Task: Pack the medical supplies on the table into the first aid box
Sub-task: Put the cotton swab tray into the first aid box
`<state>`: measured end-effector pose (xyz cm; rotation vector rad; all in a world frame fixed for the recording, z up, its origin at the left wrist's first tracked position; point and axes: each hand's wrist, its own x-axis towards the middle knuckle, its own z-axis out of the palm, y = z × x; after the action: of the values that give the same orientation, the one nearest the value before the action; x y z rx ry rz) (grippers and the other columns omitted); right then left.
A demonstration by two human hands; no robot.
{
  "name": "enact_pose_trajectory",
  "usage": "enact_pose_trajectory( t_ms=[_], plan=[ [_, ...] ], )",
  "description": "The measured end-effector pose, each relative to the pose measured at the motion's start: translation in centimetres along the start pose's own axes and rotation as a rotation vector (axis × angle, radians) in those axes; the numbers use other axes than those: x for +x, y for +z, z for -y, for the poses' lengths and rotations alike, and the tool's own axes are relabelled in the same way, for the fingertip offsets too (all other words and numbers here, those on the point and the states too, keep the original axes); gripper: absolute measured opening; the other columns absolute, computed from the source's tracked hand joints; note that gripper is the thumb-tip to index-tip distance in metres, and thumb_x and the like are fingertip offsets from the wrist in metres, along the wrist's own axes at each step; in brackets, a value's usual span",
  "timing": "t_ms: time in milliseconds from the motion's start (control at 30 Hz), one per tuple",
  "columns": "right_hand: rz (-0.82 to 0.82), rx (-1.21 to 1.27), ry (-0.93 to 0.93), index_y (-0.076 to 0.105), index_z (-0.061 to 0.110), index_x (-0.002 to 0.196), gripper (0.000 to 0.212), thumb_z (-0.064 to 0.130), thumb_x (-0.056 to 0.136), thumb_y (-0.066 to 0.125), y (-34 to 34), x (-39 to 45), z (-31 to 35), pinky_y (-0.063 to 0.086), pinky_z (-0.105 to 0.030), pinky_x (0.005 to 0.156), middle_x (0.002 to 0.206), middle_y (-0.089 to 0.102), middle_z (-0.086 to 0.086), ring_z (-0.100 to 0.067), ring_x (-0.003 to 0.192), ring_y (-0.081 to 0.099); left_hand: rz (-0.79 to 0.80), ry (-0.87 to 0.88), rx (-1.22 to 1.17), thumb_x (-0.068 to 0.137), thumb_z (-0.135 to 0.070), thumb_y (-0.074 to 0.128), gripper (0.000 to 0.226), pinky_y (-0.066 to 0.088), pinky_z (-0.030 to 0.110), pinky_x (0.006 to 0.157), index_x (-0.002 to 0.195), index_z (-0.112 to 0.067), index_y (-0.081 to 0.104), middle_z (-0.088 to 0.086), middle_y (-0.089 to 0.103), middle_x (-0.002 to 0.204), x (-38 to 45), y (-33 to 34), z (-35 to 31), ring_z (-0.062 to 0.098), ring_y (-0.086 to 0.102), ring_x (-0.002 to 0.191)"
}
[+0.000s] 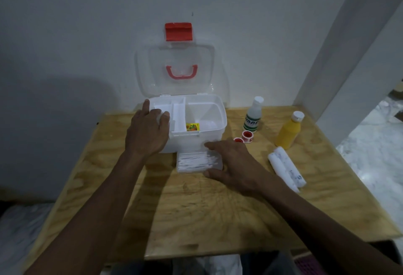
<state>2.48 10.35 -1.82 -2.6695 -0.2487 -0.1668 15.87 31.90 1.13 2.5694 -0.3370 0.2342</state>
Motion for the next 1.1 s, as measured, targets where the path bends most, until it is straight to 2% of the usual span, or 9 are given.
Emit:
enact_pose_trajectory(
  t_ms=[100, 233, 367, 500, 667, 833, 933, 1100],
  plan=[
    [0.073, -0.044, 0.020, 0.040, 0.026, 0.145, 0.073, 0.055, 0.083, 0.067, -0.2, 0.5, -0.2, 0.026, -0.037, 0.110, 0.147, 0.046, 0.002, -0.017, 0.132, 0.038, -0.004, -0.007, 0.019, 0.100, -0.047, 0.030, 0.053, 0.032, 0.048, 0.114, 0.134, -0.015, 0.055, 0.008, 0.028, 0.159, 0.0, 0.1, -0.1, 0.028, 0.028, 0.145],
    [0.095, -0.077, 0.045, 0.045, 0.025, 0.141, 0.072, 0.062, 0.082, 0.063, -0.1, 0.6, -0.5, 0.029, -0.041, 0.105, 0.141, 0.051, 0.002, -0.018, 0.126, 0.040, -0.005, -0.008, 0.012, 0.101, -0.046, 0.030, 0.052, 0.030, 0.048, 0.114, 0.134, -0.015, 0.055, 0.008, 0.027, 0.160, -0.1, 0.1, -0.2, 0.028, 0.027, 0.146],
    [0.084, -0.028, 0.067, 0.048, 0.026, 0.139, 0.070, 0.062, 0.081, 0.064, 0.0, 0.6, -0.5, 0.027, -0.038, 0.100, 0.138, 0.053, 0.005, -0.013, 0.121, 0.041, -0.012, -0.012, 0.020, 0.101, -0.045, 0.032, 0.050, 0.032, 0.048, 0.112, 0.133, -0.014, 0.055, 0.007, 0.028, 0.160, -0.3, -0.1, -0.4, 0.030, 0.030, 0.144],
    [0.089, 0.024, 0.058, 0.050, 0.026, 0.137, 0.065, 0.057, 0.083, 0.066, -0.7, -0.1, 0.0, 0.023, -0.033, 0.102, 0.137, 0.054, 0.005, -0.011, 0.122, 0.041, -0.008, -0.016, 0.022, 0.101, -0.045, 0.033, 0.050, 0.032, 0.049, 0.112, 0.132, -0.014, 0.056, 0.007, 0.027, 0.160, -0.3, -0.1, -0.5, 0.031, 0.031, 0.143],
    [0.039, 0.036, -0.001, 0.052, 0.027, 0.137, 0.064, 0.057, 0.082, 0.067, -3.1, -1.9, 0.9, 0.026, -0.039, 0.109, 0.137, 0.056, 0.007, -0.010, 0.125, 0.043, -0.018, 0.008, 0.016, 0.101, -0.043, 0.034, 0.049, 0.034, 0.050, 0.110, 0.130, -0.012, 0.058, 0.010, 0.029, 0.158, -0.3, -0.2, -0.5, 0.033, 0.034, 0.141],
    [-0.069, 0.058, -0.046, 0.059, 0.020, 0.131, 0.069, 0.057, 0.075, 0.073, -8.1, -1.6, 1.5, 0.044, -0.047, 0.098, 0.128, 0.063, 0.002, -0.017, 0.114, 0.057, 0.003, 0.019, 0.004, 0.098, -0.047, 0.029, 0.056, 0.035, 0.050, 0.109, 0.125, -0.011, 0.062, 0.014, 0.031, 0.157, -0.3, -0.3, -0.3, 0.034, 0.031, 0.143],
    [-0.138, 0.018, 0.006, 0.056, 0.022, 0.135, 0.067, 0.052, 0.078, 0.073, -10.9, 0.2, 1.1, 0.041, -0.047, 0.103, 0.132, 0.060, 0.002, -0.016, 0.119, 0.052, 0.001, 0.020, 0.019, 0.101, -0.042, 0.033, 0.050, 0.034, 0.051, 0.110, 0.125, -0.009, 0.062, 0.016, 0.030, 0.157, -0.4, -0.5, -0.6, 0.037, 0.034, 0.140],
    [-0.106, -0.105, 0.066, 0.051, 0.019, 0.138, 0.066, 0.051, 0.084, 0.068, -12.6, 4.7, 0.1, 0.037, -0.051, 0.105, 0.139, 0.054, -0.003, -0.022, 0.124, 0.047, -0.013, 0.024, 0.004, 0.102, -0.041, 0.034, 0.048, 0.036, 0.052, 0.109, 0.124, -0.009, 0.062, 0.014, 0.031, 0.157, -0.5, -0.5, -0.7, 0.036, 0.035, 0.140]
  ],
)
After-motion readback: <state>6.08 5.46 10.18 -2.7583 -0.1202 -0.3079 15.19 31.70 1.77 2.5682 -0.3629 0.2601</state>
